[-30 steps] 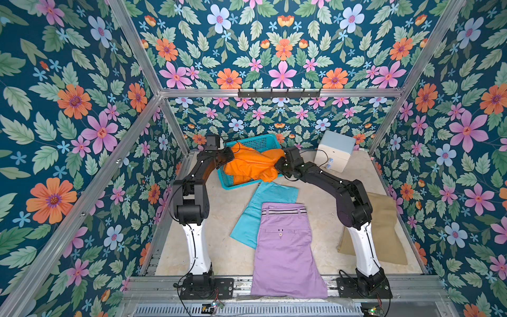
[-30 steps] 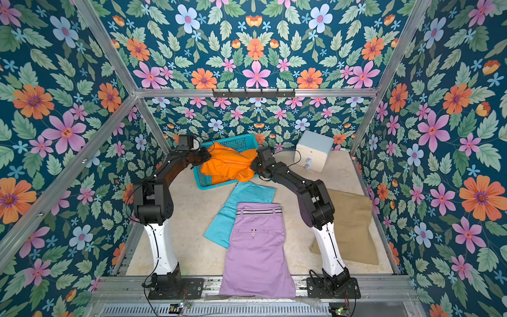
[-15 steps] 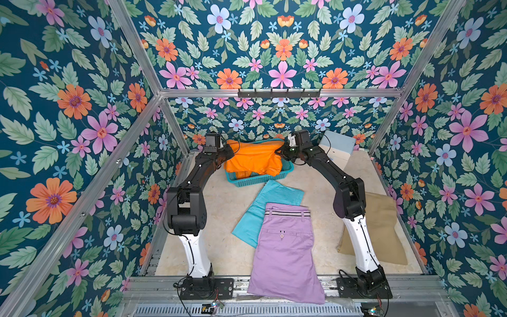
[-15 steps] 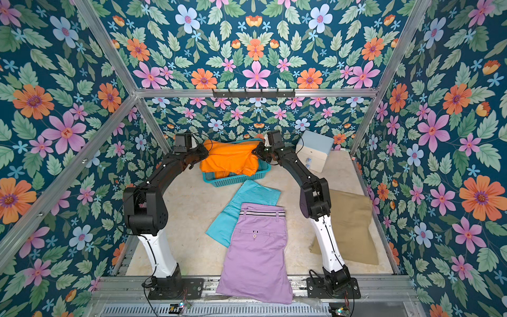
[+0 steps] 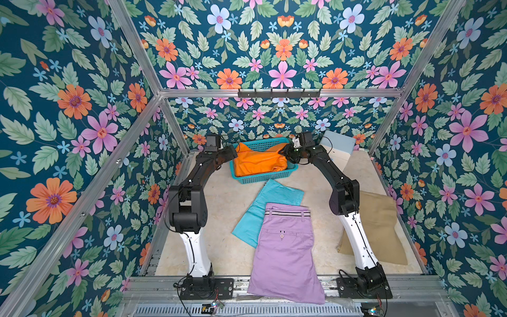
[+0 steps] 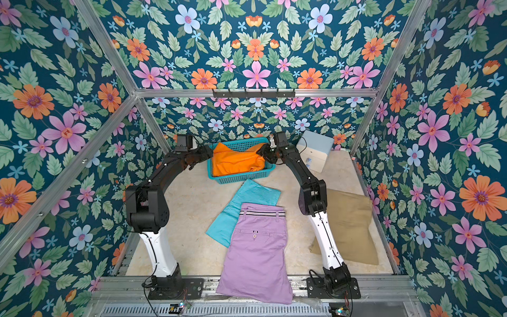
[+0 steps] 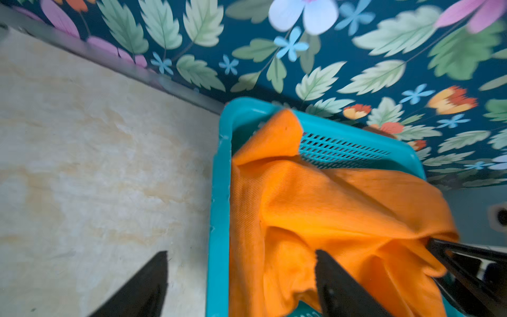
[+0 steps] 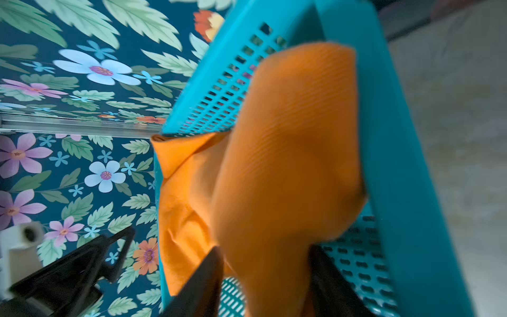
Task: Put the folded long pants in the basket
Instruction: Place the long pant in the basket.
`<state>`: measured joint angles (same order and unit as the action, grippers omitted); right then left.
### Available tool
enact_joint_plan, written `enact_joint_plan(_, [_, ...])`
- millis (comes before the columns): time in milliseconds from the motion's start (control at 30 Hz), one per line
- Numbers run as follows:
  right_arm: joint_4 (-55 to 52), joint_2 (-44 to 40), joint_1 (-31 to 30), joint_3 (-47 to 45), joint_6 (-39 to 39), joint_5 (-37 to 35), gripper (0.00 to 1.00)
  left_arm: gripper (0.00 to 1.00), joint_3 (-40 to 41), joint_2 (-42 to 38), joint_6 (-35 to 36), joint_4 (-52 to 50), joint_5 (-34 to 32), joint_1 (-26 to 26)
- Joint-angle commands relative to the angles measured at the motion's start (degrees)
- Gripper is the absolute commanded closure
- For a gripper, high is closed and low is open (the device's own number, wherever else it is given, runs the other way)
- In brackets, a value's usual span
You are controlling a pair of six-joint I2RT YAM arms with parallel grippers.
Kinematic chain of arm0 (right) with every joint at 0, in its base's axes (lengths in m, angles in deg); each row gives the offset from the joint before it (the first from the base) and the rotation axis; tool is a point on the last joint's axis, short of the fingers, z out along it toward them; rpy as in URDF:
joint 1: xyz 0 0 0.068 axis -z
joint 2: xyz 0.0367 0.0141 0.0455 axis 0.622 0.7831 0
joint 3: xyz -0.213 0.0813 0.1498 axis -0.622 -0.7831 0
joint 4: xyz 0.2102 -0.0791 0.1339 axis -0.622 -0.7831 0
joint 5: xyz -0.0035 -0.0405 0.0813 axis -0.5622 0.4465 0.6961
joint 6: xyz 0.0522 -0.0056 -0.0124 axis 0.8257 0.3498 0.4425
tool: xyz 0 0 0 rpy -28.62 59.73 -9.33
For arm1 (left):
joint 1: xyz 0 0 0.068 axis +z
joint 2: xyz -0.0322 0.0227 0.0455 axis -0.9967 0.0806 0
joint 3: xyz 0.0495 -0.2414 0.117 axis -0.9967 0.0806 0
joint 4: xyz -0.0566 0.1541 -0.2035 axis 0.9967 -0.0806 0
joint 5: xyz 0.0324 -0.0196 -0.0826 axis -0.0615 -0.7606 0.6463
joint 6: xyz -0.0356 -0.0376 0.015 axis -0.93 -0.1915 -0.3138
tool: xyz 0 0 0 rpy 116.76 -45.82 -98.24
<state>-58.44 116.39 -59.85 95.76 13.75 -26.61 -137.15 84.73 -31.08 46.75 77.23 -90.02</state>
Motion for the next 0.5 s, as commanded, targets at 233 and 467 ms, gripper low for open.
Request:
enact_joint_plan(233, [-10.8,-17.0,1.1,-7.3,-7.4,-12.3,0.22,0.12,9.8,-14.0,0.8,0.6,2.3,0.2])
enact_joint_plan(467, [-7.5,-36.7,0.9,-44.3,-8.9,-10.7,0.27,0.31,24.2,-20.0,-3.3,1.3,9.3,-1.0])
